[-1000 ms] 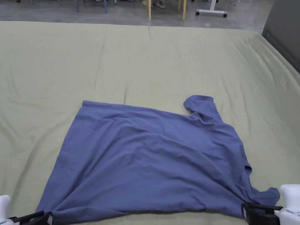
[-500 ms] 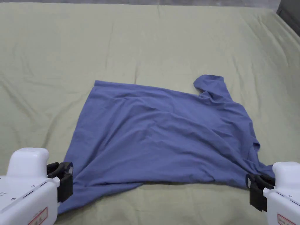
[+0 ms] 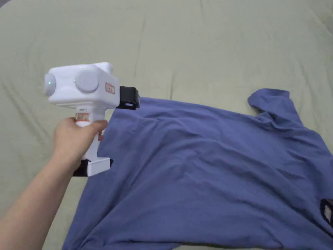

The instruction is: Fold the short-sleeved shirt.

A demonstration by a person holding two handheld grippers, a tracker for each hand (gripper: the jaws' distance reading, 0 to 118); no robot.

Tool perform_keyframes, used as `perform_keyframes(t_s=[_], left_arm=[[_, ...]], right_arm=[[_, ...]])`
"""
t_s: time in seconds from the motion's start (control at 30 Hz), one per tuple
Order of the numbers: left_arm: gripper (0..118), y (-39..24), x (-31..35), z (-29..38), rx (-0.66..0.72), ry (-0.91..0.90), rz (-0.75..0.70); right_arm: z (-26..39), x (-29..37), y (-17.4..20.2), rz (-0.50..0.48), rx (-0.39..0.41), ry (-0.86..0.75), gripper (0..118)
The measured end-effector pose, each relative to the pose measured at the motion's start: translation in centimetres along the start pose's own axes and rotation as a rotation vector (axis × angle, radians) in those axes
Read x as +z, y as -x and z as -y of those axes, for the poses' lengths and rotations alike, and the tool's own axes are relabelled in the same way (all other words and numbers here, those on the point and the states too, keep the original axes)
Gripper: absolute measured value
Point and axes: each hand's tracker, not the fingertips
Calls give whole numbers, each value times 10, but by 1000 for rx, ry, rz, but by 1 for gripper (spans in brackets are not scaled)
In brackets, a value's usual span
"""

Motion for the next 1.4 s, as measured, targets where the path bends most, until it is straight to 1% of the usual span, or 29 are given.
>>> perform_keyframes(t_s=[0.03, 0.17, 0.27, 0.3, 0.33, 0.4, 0.43, 0.47, 0.5, 0.57, 0.63, 0.73, 0.77, 0.8, 0.83, 0.87, 0.9, 0.93, 1.0, 1.03, 1.13, 1.17, 1.2, 1.23, 1.27, 1.3, 1.33, 1.37, 1.4], left_arm=[[95, 3, -21, -10, 1, 9, 2], [95, 15, -94, -26, -58, 116, -159], [95, 23, -114, -22, 8, 125, -96], [93, 22, -115, -21, -3, 114, -93], [78, 20, -109, -17, -24, 72, -87], [19, 13, -101, -12, -118, 33, -66], [4, 7, -100, -11, -145, 50, -90], [4, 2, -97, -11, -164, 33, -58], [4, -6, -96, -11, -193, 37, -120], [4, -14, -94, -15, -260, 73, -113], [4, -22, -79, -18, -243, 60, -94], [4, -31, -38, -24, -250, -38, -25], [4, -35, -19, -25, -257, -68, 0], [4, -34, -2, -25, -240, -110, 25], [4, -36, 12, -24, -237, -130, 53], [4, -38, 23, -22, -231, -137, 73], [4, -40, 31, -19, -236, -139, 75], [4, -40, 36, -15, -250, -145, 82], [4, -41, 41, -10, -259, -156, 72], [4, -40, 41, -10, -254, -152, 73], [4, -29, 34, -7, -148, -122, 122], [4, -26, 32, -6, -116, -120, 131], [4, -22, 29, -5, -114, -121, 129], [4, -21, 28, -5, -115, -114, 126], [4, -20, 26, -4, -111, -111, 121], [4, -20, 24, -4, -114, -102, 120], [4, -19, 23, -3, -118, -95, 120], [4, -19, 22, -2, -120, -84, 117], [4, -18, 23, 0, -121, -85, 114]], right_arm=[[-3, -5, -1, 7, 4, 6, 3], [-6, -32, -8, 15, 15, 47, 3], [-3, -47, -9, 15, 9, 72, 3], [-2, -52, -10, 16, 5, 83, 3], [0, -56, -10, 17, 2, 91, 3], [7, -65, -12, 10, -8, 112, 3], [10, -67, -11, 8, -13, 120, 3], [12, -69, -11, 3, -15, 132, 3], [13, -69, -9, 2, -15, 135, 3], [14, -69, -10, -14, -34, 143, 3], [11, -66, -13, -28, -46, 135, 3], [-9, -61, -23, -44, -55, 94, 3], [-22, -61, -28, -46, -62, 74, 5], [-36, -64, -36, -45, -81, 58, 34], [-51, -72, -44, -62, -107, 58, 104], [-66, -87, -55, -96, -117, 70, 118], [-82, -91, -65, -82, -115, -48, 118], [-98, -107, -76, -131, -157, -5, 118], [-130, -144, -97, -102, -219, 72, 118], [-140, -161, -96, -88, -221, 84, 118], [-156, -227, -108, 46, -195, 234, 118], [-155, -245, -116, 58, -198, 283, 118], [-152, -258, -116, 58, -193, 316, 114], [-148, -266, -114, 38, -195, 334, 96], [-144, -272, -110, 22, -184, 366, 72], [-139, -275, -110, 10, -174, 398, 67], [-136, -276, -105, 74, -119, 401, 61], [-137, -265, -103, 52, -72, 326, 39], [-139, -257, -101, 81, -94, 316, 5]])
